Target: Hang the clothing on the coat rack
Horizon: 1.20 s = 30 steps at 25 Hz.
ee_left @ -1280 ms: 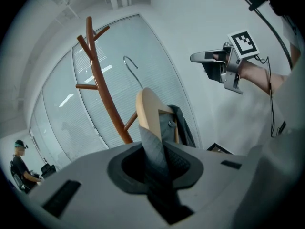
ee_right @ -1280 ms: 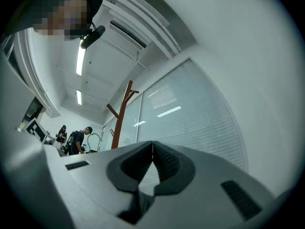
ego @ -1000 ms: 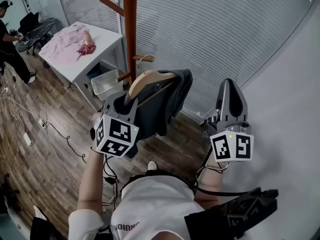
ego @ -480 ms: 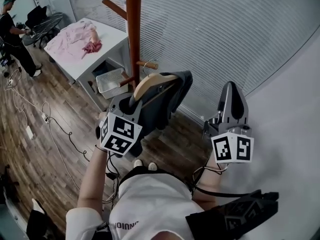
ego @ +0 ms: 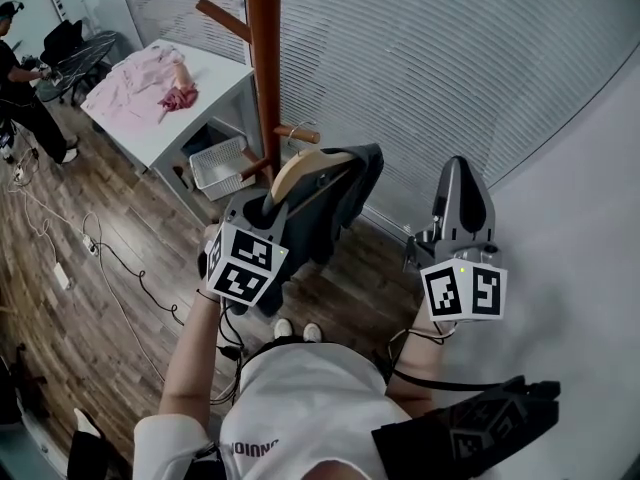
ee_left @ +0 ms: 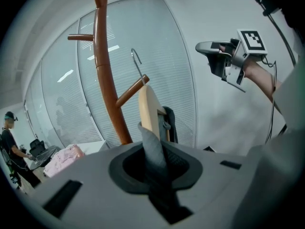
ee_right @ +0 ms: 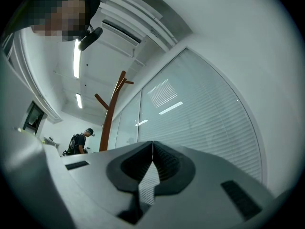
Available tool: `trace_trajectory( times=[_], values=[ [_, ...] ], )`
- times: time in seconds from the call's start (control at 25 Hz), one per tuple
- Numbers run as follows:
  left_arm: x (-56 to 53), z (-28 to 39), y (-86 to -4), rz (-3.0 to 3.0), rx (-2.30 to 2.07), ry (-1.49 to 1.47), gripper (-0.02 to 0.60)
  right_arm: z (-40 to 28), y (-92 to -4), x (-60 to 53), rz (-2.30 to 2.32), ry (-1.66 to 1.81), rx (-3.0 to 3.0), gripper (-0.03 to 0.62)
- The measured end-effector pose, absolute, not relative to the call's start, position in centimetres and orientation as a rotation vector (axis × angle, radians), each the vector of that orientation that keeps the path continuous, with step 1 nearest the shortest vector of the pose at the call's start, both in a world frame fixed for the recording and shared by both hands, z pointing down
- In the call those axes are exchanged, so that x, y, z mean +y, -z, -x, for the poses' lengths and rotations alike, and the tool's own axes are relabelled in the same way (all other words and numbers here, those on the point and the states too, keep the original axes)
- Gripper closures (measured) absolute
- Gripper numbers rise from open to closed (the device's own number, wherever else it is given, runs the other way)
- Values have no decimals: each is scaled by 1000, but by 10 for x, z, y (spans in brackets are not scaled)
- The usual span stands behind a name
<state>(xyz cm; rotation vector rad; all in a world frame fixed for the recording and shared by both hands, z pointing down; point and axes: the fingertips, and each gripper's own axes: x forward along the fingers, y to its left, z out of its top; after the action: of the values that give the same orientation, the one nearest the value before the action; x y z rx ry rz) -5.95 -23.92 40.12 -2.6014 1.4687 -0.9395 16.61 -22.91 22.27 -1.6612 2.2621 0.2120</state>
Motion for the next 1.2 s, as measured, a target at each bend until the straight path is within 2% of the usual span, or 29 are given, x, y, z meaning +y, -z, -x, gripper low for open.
trace_trajectory(
  times=[1.2],
  values=[
    [-260,69,-447,2749,1476,989,518,-166,-217,-238,1697,-250,2262,572]
  ],
)
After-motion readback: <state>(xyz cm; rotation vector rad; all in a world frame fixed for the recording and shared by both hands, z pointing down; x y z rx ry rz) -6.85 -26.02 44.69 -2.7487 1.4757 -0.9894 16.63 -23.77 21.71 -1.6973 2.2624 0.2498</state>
